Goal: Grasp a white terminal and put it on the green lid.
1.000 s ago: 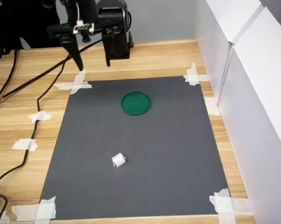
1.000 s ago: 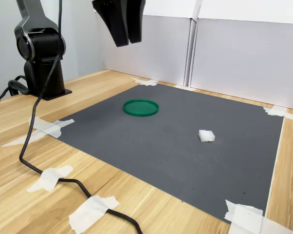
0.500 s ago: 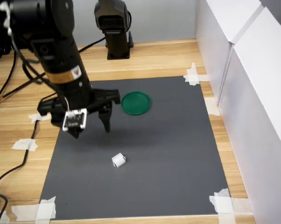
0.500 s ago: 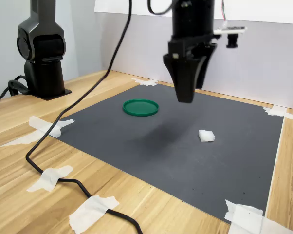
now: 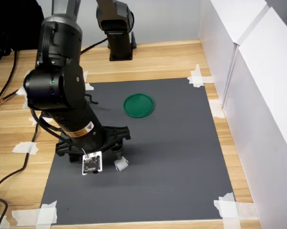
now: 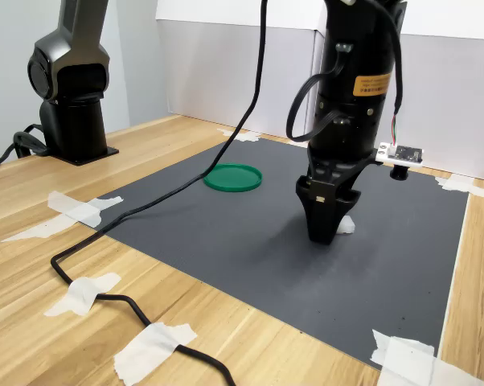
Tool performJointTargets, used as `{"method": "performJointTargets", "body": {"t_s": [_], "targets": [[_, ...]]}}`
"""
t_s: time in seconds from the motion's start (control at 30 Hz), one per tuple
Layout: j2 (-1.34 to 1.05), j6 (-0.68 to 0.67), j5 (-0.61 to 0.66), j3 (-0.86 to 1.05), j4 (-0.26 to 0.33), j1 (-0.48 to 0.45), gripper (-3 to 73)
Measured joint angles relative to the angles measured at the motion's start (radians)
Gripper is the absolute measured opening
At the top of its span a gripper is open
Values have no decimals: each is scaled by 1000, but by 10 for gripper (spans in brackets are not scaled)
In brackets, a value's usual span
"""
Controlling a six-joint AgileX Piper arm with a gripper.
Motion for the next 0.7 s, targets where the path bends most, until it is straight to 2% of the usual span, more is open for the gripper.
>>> {"method": "performJointTargets", "body": {"t_s": [0.27,0.7], "targets": [[14,-28,-44,-4,-5,0,682],[14,-34,-45,-5,-9,0,682]]}}
